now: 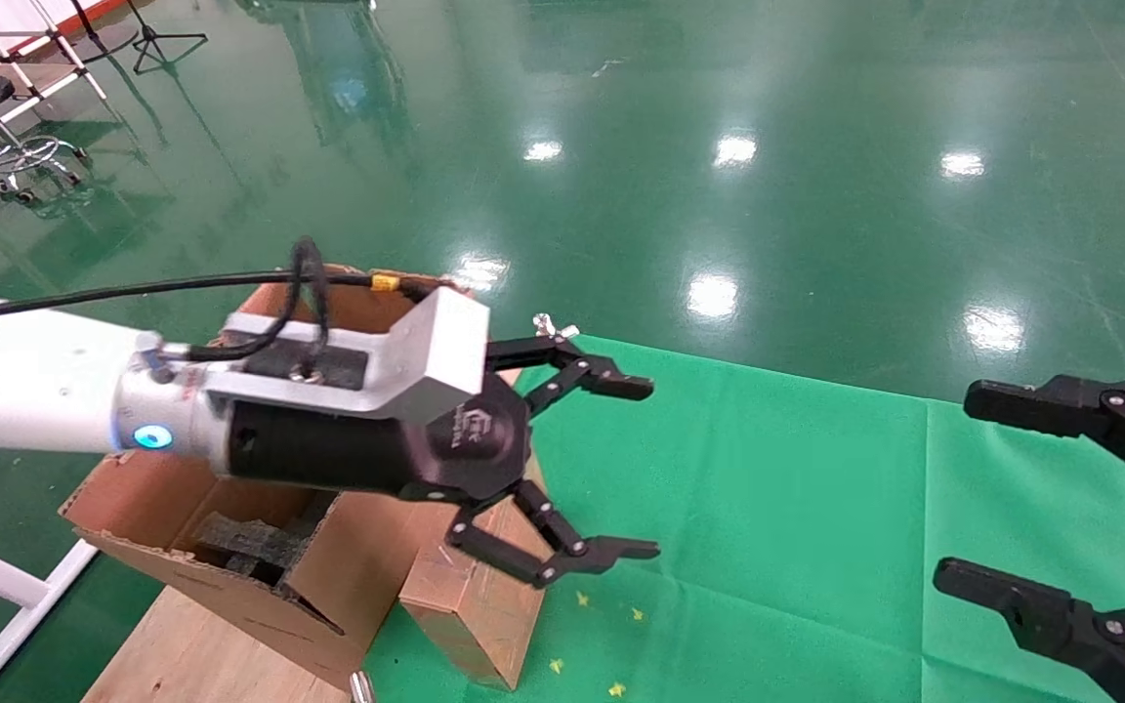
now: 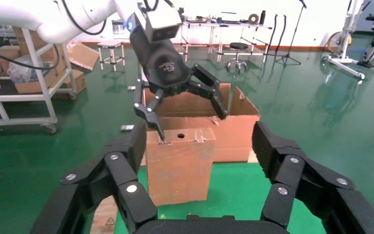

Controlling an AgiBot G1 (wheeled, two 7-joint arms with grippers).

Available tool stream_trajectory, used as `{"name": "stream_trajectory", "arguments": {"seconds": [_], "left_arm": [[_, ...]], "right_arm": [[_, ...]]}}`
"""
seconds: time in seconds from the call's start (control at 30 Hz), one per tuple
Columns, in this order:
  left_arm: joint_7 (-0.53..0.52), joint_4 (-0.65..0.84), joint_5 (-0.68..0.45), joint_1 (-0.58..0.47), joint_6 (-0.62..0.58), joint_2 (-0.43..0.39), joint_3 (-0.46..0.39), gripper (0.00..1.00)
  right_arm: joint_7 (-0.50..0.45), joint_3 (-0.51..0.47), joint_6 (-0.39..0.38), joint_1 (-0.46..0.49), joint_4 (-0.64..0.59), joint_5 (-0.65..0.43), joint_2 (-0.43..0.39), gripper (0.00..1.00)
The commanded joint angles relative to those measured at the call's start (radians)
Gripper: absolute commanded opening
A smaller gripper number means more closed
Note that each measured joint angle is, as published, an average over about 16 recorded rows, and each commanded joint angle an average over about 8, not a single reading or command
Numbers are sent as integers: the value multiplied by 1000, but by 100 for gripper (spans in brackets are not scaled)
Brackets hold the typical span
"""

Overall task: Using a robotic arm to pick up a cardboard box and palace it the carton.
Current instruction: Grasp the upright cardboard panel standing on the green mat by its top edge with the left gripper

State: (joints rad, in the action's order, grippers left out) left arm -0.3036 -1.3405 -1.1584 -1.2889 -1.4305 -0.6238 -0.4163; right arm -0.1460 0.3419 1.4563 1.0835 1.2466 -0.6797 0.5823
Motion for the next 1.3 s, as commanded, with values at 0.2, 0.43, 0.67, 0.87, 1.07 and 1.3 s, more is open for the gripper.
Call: {"name": "stream_trajectory", "arguments": {"seconds": [0.2, 0.43, 0.67, 0.87, 1.07, 1.3], "left_arm": [[-148, -8, -227, -131, 22, -17, -68, 100], [-458, 0, -458, -295, -59, -68, -169, 100], [-738, 12, -517, -359, -135, -83, -247, 100], [-875, 6, -503, -367, -134, -66, -301, 100], [-936, 1, -501, -381, -132, -65, -365, 100], [-970, -4, -497, -398, -128, -60, -434, 100]], "right_arm": [[0, 0, 0, 0, 0, 0, 0, 0], [0, 0, 0, 0, 0, 0, 0, 0], [0, 0, 0, 0, 0, 0, 0, 0], [0, 0, 0, 0, 0, 0, 0, 0], [0, 0, 0, 0, 0, 0, 0, 0], [0, 0, 0, 0, 0, 0, 0, 0]]}}
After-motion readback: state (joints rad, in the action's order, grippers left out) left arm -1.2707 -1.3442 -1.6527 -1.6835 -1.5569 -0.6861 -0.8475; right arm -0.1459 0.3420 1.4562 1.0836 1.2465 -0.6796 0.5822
